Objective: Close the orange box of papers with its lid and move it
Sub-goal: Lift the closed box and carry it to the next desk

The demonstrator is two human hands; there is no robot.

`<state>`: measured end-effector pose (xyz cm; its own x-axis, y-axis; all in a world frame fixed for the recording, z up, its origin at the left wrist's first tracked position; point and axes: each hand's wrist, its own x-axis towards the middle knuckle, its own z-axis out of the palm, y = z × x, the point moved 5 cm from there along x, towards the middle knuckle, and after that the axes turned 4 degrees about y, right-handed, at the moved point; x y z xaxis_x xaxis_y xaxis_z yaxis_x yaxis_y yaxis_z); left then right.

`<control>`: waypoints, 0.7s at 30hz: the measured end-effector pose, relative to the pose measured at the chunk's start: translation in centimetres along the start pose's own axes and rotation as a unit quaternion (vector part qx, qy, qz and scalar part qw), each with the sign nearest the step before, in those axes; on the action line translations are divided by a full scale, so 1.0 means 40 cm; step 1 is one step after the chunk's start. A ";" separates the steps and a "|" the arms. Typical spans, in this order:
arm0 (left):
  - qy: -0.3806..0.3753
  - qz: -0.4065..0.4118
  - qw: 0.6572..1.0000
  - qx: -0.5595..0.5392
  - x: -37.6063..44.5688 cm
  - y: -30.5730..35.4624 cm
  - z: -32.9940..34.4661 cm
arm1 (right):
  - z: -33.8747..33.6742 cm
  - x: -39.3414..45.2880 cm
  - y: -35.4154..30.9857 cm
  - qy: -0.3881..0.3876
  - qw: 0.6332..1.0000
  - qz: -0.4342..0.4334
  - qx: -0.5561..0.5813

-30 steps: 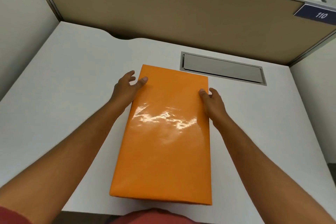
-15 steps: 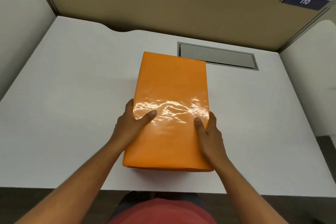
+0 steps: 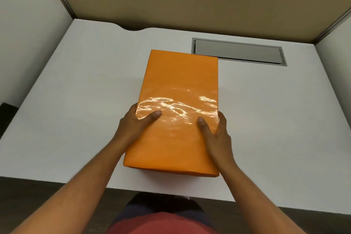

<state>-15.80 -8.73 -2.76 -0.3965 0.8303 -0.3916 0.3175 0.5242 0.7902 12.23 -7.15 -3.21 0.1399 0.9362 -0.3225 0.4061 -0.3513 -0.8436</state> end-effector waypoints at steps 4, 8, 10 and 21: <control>-0.006 -0.006 1.000 -0.004 0.001 -0.004 0.001 | -0.002 0.006 0.001 -0.002 1.000 -0.009 0.003; -0.008 -0.011 1.000 -0.010 0.008 -0.011 0.000 | -0.003 0.010 0.000 0.009 1.000 -0.006 -0.017; -0.010 -0.008 1.000 -0.011 0.014 -0.017 0.000 | -0.003 0.010 -0.004 0.023 0.999 -0.005 -0.025; -0.034 0.033 0.999 0.003 0.227 -0.070 -0.351 | 0.341 -0.024 -0.196 0.056 0.998 -0.022 -0.004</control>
<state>-32.38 -5.29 -1.92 -0.3154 0.8735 -0.3707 0.3454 0.4696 0.8126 -3.40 -5.48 -2.15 0.2225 0.9462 -0.2351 0.4213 -0.3108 -0.8520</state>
